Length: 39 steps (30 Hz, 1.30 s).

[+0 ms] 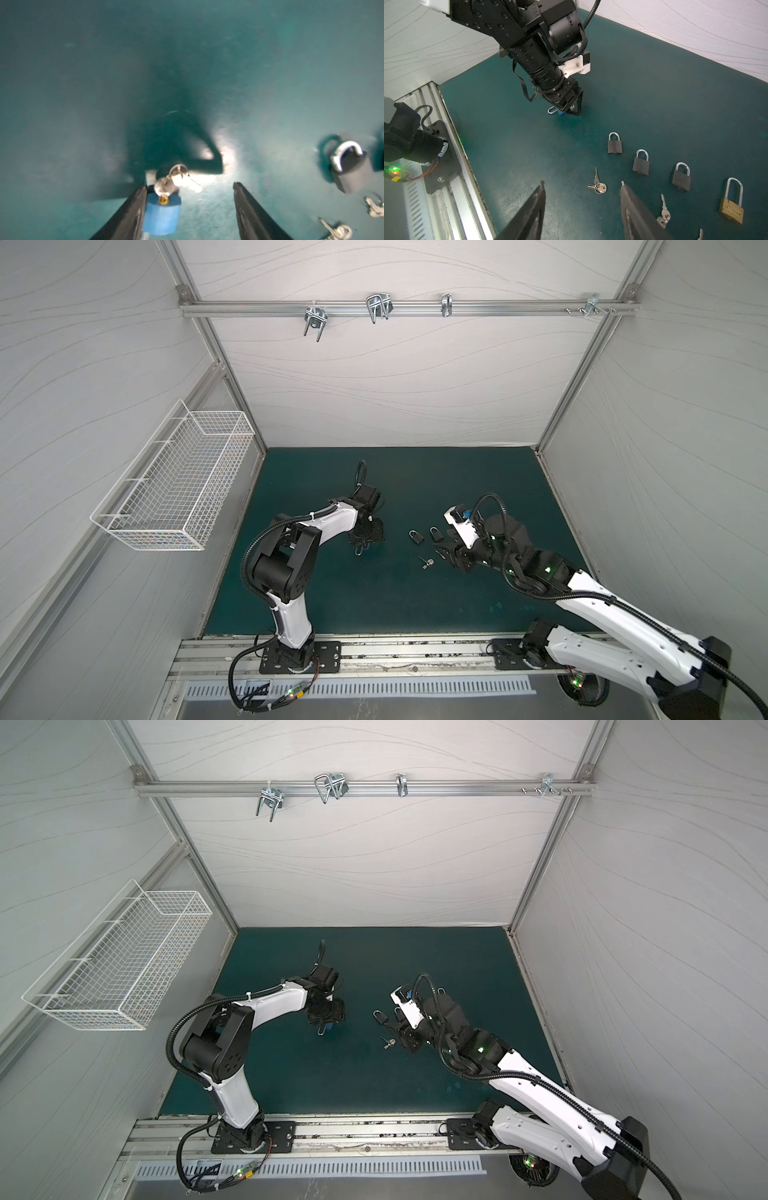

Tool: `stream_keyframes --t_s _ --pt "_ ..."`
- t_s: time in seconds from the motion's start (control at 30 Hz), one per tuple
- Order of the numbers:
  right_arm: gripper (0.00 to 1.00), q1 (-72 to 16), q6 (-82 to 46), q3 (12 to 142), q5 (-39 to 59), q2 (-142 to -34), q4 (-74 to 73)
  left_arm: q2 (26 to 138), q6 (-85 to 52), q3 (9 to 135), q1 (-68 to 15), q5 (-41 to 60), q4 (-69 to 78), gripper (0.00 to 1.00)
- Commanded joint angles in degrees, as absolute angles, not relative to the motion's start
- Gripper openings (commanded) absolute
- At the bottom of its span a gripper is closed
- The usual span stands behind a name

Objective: Lock with the key

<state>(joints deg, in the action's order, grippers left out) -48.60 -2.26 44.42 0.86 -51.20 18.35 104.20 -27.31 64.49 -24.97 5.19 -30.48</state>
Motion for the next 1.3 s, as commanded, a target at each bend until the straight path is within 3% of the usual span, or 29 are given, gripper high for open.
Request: stream_keyframes --t_s 0.0,0.5,0.77,1.0,1.27 --pt "0.59 -48.26 -3.08 43.61 0.26 -50.17 19.12 106.00 -24.45 66.74 -26.81 7.98 -30.11 0.68" --pt "0.59 -47.66 -3.18 41.79 -2.52 -47.26 19.12 104.75 -23.00 65.38 -32.87 9.30 -30.73 0.69" --pt "0.59 -48.37 -2.76 41.19 -0.21 -50.94 16.65 91.97 -25.80 66.29 -32.19 6.55 -31.56 0.69" --pt "0.66 -49.17 4.71 45.53 7.73 -64.33 14.62 75.02 -35.66 50.92 -22.59 11.24 -23.43 0.69" --pt "0.65 -52.46 10.71 52.57 13.74 -83.73 6.29 61.29 -40.60 35.94 -12.28 18.05 -20.41 0.69"
